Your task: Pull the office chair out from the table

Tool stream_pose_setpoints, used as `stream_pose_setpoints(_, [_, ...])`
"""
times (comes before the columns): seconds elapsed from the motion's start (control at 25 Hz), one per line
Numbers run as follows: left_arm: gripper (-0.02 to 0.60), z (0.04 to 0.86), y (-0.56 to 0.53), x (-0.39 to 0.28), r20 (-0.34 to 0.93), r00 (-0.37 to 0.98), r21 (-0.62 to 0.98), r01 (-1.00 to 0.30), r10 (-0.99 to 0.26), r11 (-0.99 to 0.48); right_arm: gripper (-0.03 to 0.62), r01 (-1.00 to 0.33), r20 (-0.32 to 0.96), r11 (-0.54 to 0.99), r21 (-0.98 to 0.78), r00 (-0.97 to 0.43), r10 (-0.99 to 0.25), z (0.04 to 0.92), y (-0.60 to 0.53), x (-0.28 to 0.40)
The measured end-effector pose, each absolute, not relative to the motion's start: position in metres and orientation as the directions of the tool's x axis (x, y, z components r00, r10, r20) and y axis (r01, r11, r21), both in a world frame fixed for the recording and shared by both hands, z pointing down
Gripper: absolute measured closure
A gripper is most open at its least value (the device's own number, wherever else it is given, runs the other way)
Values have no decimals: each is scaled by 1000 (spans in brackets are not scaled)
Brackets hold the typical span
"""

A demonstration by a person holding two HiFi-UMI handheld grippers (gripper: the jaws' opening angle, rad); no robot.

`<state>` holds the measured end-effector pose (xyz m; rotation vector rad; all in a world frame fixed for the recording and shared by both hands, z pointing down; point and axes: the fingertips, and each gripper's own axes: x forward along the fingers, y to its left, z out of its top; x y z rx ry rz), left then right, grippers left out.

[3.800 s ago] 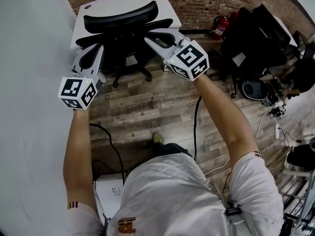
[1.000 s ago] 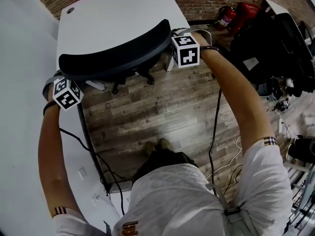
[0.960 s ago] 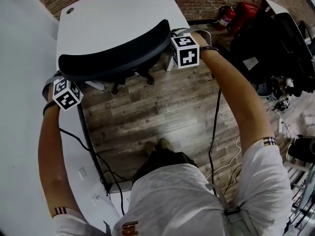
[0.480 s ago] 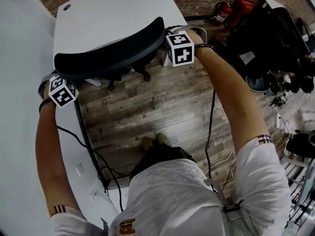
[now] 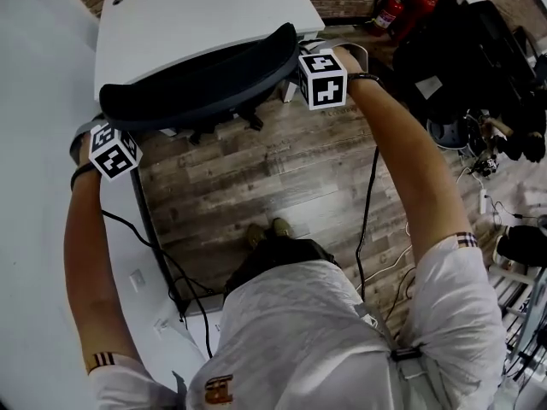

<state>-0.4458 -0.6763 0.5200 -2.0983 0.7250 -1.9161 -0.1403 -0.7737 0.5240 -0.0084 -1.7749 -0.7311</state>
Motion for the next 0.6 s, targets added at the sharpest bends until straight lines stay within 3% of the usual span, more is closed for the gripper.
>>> stream_pose_setpoints(0.6, [489, 520, -592, -431, 874, 50, -465, -199, -483, -862, 498, 352, 872, 811, 467, -333, -358, 523, -684, -122])
